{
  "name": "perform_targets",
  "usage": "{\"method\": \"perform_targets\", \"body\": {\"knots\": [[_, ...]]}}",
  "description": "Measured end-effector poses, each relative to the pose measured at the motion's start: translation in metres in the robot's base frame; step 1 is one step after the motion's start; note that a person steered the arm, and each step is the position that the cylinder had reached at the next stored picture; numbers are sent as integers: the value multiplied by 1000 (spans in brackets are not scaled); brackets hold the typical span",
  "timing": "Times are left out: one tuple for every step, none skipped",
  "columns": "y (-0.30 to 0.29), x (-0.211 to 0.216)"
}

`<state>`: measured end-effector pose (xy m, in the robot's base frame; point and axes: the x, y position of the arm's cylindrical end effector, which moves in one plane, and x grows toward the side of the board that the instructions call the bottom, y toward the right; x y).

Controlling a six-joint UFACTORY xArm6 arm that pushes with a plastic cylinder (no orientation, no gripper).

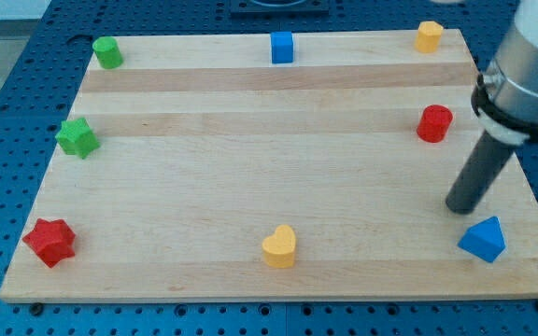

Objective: Move red circle towards the center

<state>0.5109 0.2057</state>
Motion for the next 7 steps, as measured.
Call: {"method": "perform_targets", "body": {"knots": [[13,-20],[1,-20],[-7,-20],[23,-35],[47,-56],[43,-83],[33,-114]]}}
